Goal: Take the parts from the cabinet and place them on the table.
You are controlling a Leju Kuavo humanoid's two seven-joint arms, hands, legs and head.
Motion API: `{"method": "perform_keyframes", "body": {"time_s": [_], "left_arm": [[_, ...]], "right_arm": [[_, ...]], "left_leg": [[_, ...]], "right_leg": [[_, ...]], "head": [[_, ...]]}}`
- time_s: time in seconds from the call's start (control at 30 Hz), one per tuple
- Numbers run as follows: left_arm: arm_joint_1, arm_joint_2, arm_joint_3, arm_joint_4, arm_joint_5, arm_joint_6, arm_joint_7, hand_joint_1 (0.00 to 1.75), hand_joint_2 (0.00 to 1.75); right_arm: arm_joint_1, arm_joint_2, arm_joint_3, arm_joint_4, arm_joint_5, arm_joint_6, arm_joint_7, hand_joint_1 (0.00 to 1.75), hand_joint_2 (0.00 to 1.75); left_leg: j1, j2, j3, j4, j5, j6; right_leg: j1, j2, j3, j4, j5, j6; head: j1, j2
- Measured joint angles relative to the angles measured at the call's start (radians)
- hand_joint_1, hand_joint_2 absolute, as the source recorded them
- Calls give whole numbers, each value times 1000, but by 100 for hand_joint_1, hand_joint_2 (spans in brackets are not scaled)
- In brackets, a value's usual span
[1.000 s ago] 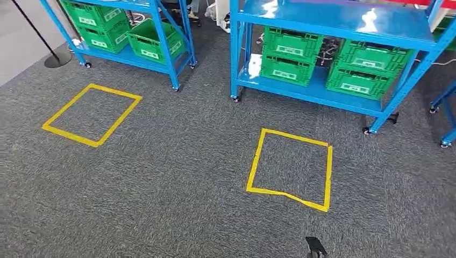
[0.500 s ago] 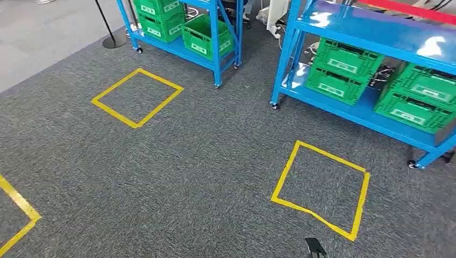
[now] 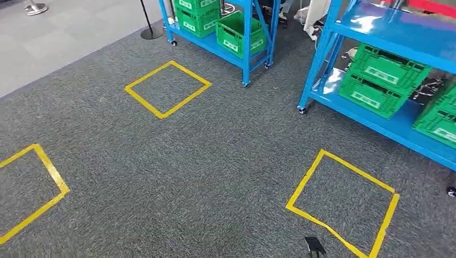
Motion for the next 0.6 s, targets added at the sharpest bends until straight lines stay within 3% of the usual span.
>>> {"method": "perform_keyframes", "body": {"time_s": [0.03, 0.17, 0.2, 0.23, 0.27, 0.3, 0.33, 0.37, 0.4, 0.43, 0.5, 0.53, 0.57, 0.6], "left_arm": [[-1, 0, 0, -1, 0, 0, 0, 175, 175], [5, 2, 2, -3, -3, 0, 0, 175, 175], [12, 2, 3, -7, -6, 0, 0, 175, 175], [10, 1, 3, -12, -8, 1, -1, 175, 175], [7, 1, 3, -11, -9, 0, 0, 175, 175], [6, -2, 3, -10, -9, 0, 0, 175, 175], [7, -3, 3, -8, -8, 0, 0, 175, 175], [6, -4, 3, -6, -7, 0, 0, 175, 175], [6, -4, 3, -5, -7, 0, 0, 175, 175], [6, -4, 3, -1, -1, 0, 0, 175, 175], [1, -4, 3, 3, 0, 0, 0, 175, 175], [-4, -4, 3, 6, 2, 0, 0, 175, 175], [-10, -4, 2, 8, 2, 0, 0, 175, 175], [-18, -4, 2, 10, 2, 0, 0, 175, 175]], "right_arm": [[0, 2, 0, 0, 0, 0, 3, 0, 0], [-4, 8, 0, 0, -1, -1, 5, 0, 0], [-7, 8, 0, 0, -1, -1, 5, 0, 0], [-8, 11, 0, 0, 1, 0, 5, 0, 0], [-5, 13, 0, 0, 2, -1, 5, 0, 0], [-1, 13, 0, 0, 2, -1, 5, 0, 0], [0, 13, 0, 0, 2, -2, 5, 0, 0], [2, 13, 0, 0, 2, -3, 5, 0, 0], [2, 13, 0, 0, 2, -3, 5, 0, 0], [-1, 13, 0, 0, 0, -3, 5, 0, 0], [-3, 13, -1, 0, -5, -4, 5, 0, 0], [-3, 13, -2, 0, -6, -6, 3, 0, 0], [-3, 13, -4, 0, -8, -5, 2, 0, 0], [-3, 14, -5, 0, -10, -5, 2, 0, 0]], "left_leg": [[-9, 50, 19, -39, -6, 10], [-18, -8, 13, -53, 7, 26], [-5, -22, 30, -65, 19, 30], [-3, -34, 30, -68, 20, 35], [-2, -46, 28, -67, 24, 40], [-2, -61, 26, -67, 25, 41], [-2, -70, 26, -67, 25, 42], [-2, -90, 24, -66, 26, 42], [-2, -96, 23, -65, 26, 42], [0, -123, 23, -62, 27, 41], [3, -151, 23, -56, 26, 34], [6, -163, 20, -51, 24, 27], [0, -177, 14, -41, 18, 18], [3, -185, 12, -43, 20, 11]], "right_leg": [[6, -10, 5, 1, -5, 7], [-2, -59, 21, -7, -10, 29], [-9, -24, 22, 2, -16, 38], [-9, 45, 13, 27, -35, 40], [-9, 82, -15, 87, -72, 41], [-8, 97, -53, 166, -110, 41], [-8, 100, -72, 204, -125, 42], [-8, 102, -115, 281, -149, 43], [-8, 102, -124, 295, -149, 43], [-8, 103, -130, 280, -113, 43], [-9, 121, -59, 118, -14, 39], [-13, 170, -14, 25, 19, 39], [-7, 184, -10, 4, 10, 39], [-10, 165, -11, 3, 15, 33]], "head": [[2, 0], [2, 0], [1, 0], [3, 0], [5, 0], [6, 0], [6, 0], [6, 0], [6, 0], [6, 0], [6, 0], [6, 0], [5, 0], [6, 0]]}}
